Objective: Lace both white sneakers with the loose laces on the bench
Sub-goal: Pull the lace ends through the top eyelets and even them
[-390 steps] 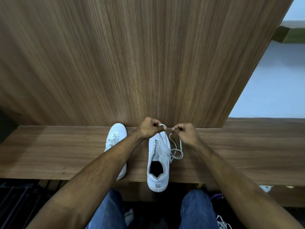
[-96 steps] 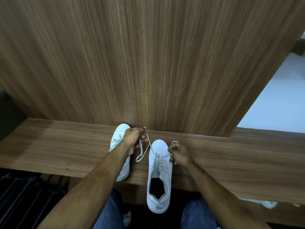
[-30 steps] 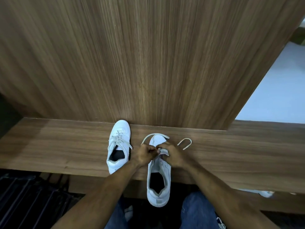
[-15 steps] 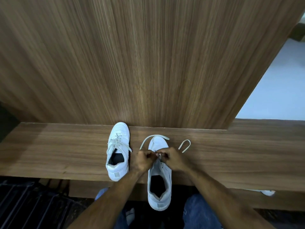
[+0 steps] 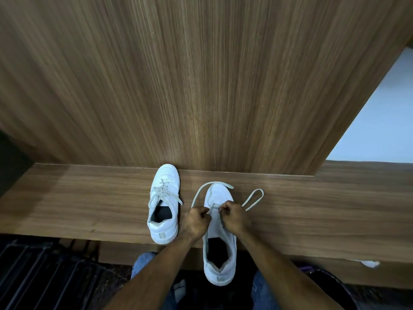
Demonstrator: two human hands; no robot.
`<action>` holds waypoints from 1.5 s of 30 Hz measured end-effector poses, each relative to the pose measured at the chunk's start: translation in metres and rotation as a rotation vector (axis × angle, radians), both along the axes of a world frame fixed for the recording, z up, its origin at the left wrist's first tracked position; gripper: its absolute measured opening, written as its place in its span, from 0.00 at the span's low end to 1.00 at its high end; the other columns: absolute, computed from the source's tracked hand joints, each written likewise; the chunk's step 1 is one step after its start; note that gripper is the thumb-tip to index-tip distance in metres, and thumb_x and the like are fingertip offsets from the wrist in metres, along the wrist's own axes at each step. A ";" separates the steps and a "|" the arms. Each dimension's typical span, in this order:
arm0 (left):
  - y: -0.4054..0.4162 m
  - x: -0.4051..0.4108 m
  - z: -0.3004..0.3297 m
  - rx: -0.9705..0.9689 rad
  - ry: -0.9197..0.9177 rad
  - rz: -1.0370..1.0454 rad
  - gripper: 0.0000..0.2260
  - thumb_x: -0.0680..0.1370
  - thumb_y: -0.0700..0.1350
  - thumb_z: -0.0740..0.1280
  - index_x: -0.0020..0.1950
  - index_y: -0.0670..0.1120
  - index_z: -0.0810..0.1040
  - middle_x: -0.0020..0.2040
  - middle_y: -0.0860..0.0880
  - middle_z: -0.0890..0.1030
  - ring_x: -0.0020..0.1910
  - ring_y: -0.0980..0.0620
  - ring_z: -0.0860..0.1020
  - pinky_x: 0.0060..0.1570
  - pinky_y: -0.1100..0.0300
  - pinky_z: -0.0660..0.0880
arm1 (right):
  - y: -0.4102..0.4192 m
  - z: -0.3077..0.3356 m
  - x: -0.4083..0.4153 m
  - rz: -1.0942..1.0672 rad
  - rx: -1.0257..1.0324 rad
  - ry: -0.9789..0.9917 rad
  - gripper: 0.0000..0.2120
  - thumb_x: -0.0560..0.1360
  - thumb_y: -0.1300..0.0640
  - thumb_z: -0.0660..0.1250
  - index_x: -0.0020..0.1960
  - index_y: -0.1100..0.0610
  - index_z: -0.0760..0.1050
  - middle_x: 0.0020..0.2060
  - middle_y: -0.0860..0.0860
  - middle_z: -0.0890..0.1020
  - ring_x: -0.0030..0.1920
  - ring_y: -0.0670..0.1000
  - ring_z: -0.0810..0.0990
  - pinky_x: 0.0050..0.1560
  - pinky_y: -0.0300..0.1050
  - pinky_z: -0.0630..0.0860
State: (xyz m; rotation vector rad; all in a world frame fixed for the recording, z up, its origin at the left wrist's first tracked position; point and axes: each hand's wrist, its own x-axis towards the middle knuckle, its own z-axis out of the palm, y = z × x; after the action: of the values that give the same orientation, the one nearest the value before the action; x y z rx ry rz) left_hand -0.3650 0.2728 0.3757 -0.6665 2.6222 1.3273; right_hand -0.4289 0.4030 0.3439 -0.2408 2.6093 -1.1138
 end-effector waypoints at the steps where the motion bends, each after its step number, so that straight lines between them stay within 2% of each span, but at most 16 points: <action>1: -0.001 0.001 -0.002 0.009 0.009 0.018 0.10 0.74 0.38 0.62 0.40 0.48 0.81 0.43 0.45 0.82 0.46 0.47 0.80 0.49 0.56 0.75 | -0.003 0.000 0.002 -0.023 -0.009 -0.006 0.07 0.76 0.55 0.62 0.44 0.50 0.78 0.46 0.47 0.83 0.48 0.52 0.81 0.49 0.47 0.77; 4: -0.002 0.002 -0.006 0.030 0.034 0.070 0.10 0.75 0.36 0.62 0.48 0.40 0.83 0.46 0.41 0.84 0.48 0.43 0.81 0.41 0.63 0.70 | -0.011 -0.004 0.007 -0.036 -0.022 0.003 0.06 0.76 0.54 0.62 0.43 0.50 0.78 0.46 0.48 0.84 0.49 0.53 0.81 0.49 0.48 0.77; 6: -0.003 0.003 -0.006 0.057 0.050 0.084 0.09 0.76 0.35 0.62 0.47 0.38 0.83 0.46 0.39 0.84 0.41 0.48 0.80 0.37 0.65 0.68 | -0.014 -0.005 0.010 -0.038 0.003 0.008 0.07 0.76 0.53 0.62 0.45 0.50 0.78 0.46 0.48 0.83 0.50 0.53 0.81 0.49 0.49 0.77; 9: -0.003 0.004 -0.005 0.074 0.043 0.105 0.08 0.76 0.35 0.62 0.40 0.38 0.79 0.38 0.37 0.80 0.35 0.55 0.71 0.34 0.63 0.65 | -0.016 -0.003 0.014 -0.036 0.055 0.014 0.09 0.77 0.51 0.61 0.48 0.50 0.79 0.49 0.47 0.83 0.52 0.53 0.80 0.48 0.45 0.76; 11: -0.002 0.003 -0.008 0.112 0.017 0.120 0.11 0.76 0.37 0.63 0.35 0.45 0.77 0.32 0.46 0.76 0.35 0.53 0.71 0.36 0.61 0.66 | -0.016 -0.004 0.014 -0.045 0.051 0.016 0.08 0.77 0.52 0.61 0.48 0.49 0.79 0.50 0.47 0.83 0.52 0.52 0.80 0.49 0.45 0.76; 14: 0.000 0.000 -0.005 0.324 0.005 0.253 0.13 0.78 0.39 0.64 0.33 0.46 0.76 0.31 0.49 0.75 0.32 0.53 0.72 0.36 0.59 0.69 | -0.017 -0.004 0.013 -0.036 0.057 0.018 0.09 0.77 0.52 0.61 0.47 0.49 0.80 0.49 0.48 0.83 0.52 0.53 0.80 0.47 0.45 0.76; 17: -0.002 -0.005 0.000 0.561 -0.042 0.397 0.11 0.79 0.40 0.65 0.37 0.44 0.77 0.30 0.48 0.76 0.23 0.57 0.73 0.24 0.66 0.71 | -0.018 0.002 0.011 0.010 0.057 0.059 0.09 0.77 0.52 0.61 0.48 0.50 0.81 0.50 0.48 0.83 0.52 0.53 0.80 0.48 0.46 0.76; 22: -0.006 -0.013 0.004 0.515 -0.114 0.317 0.05 0.77 0.35 0.66 0.43 0.42 0.77 0.35 0.43 0.78 0.27 0.51 0.73 0.20 0.67 0.68 | -0.008 0.005 0.011 0.134 0.061 0.138 0.10 0.75 0.53 0.64 0.53 0.49 0.81 0.51 0.53 0.79 0.54 0.56 0.78 0.50 0.49 0.77; 25: -0.008 -0.021 0.007 0.471 -0.134 0.333 0.09 0.78 0.32 0.59 0.41 0.42 0.74 0.35 0.44 0.78 0.25 0.52 0.74 0.22 0.65 0.70 | 0.003 0.008 0.016 0.207 0.059 0.142 0.15 0.73 0.50 0.67 0.60 0.50 0.78 0.55 0.52 0.78 0.57 0.55 0.78 0.53 0.48 0.76; 28: -0.015 -0.027 0.022 0.598 -0.003 0.464 0.11 0.82 0.36 0.54 0.43 0.42 0.73 0.35 0.44 0.80 0.27 0.53 0.79 0.27 0.62 0.75 | 0.017 0.011 0.019 0.235 0.129 0.276 0.20 0.72 0.45 0.68 0.61 0.51 0.76 0.56 0.50 0.78 0.57 0.53 0.77 0.54 0.47 0.74; 31: -0.038 -0.045 0.054 0.886 0.210 0.635 0.14 0.82 0.35 0.53 0.40 0.41 0.73 0.35 0.43 0.80 0.29 0.51 0.81 0.22 0.64 0.74 | 0.027 0.018 0.020 0.222 0.190 0.420 0.20 0.71 0.44 0.69 0.58 0.53 0.77 0.53 0.51 0.78 0.56 0.53 0.76 0.55 0.47 0.72; 34: -0.069 -0.059 0.102 1.191 0.477 0.767 0.14 0.82 0.36 0.54 0.40 0.41 0.73 0.28 0.47 0.80 0.25 0.54 0.80 0.30 0.63 0.79 | 0.027 0.021 0.021 0.181 0.198 0.407 0.19 0.70 0.43 0.69 0.56 0.53 0.78 0.53 0.50 0.78 0.56 0.52 0.77 0.53 0.46 0.73; 36: -0.087 -0.063 0.121 1.160 0.618 0.869 0.12 0.81 0.37 0.56 0.40 0.43 0.73 0.28 0.48 0.80 0.25 0.54 0.79 0.29 0.63 0.79 | 0.026 0.021 0.021 0.146 0.193 0.258 0.20 0.70 0.39 0.68 0.53 0.51 0.79 0.54 0.48 0.79 0.54 0.50 0.79 0.50 0.44 0.75; 38: -0.096 -0.063 0.115 1.014 0.628 0.887 0.08 0.79 0.37 0.58 0.44 0.43 0.74 0.33 0.46 0.77 0.26 0.52 0.77 0.23 0.63 0.74 | 0.026 0.019 0.021 0.109 0.183 0.142 0.21 0.69 0.36 0.68 0.51 0.51 0.79 0.50 0.46 0.82 0.51 0.48 0.80 0.47 0.42 0.75; 42: -0.074 -0.039 0.048 0.740 0.244 0.681 0.05 0.79 0.41 0.60 0.49 0.47 0.75 0.35 0.47 0.75 0.24 0.53 0.72 0.21 0.66 0.66 | 0.022 0.020 0.024 0.094 0.200 0.111 0.21 0.69 0.34 0.67 0.50 0.51 0.78 0.48 0.45 0.82 0.49 0.48 0.80 0.43 0.40 0.71; 45: -0.033 -0.015 0.009 0.571 -0.004 0.491 0.04 0.77 0.41 0.64 0.45 0.45 0.77 0.32 0.47 0.74 0.24 0.54 0.68 0.24 0.65 0.64 | 0.020 0.025 0.024 0.076 0.199 0.059 0.20 0.68 0.34 0.68 0.49 0.49 0.78 0.47 0.43 0.81 0.50 0.47 0.80 0.44 0.40 0.71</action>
State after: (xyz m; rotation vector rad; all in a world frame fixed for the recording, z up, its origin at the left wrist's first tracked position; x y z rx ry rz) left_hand -0.3803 0.2399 0.3848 -1.2315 1.9632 2.0691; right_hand -0.4053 0.4234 0.3689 -0.3297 2.7145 -0.8264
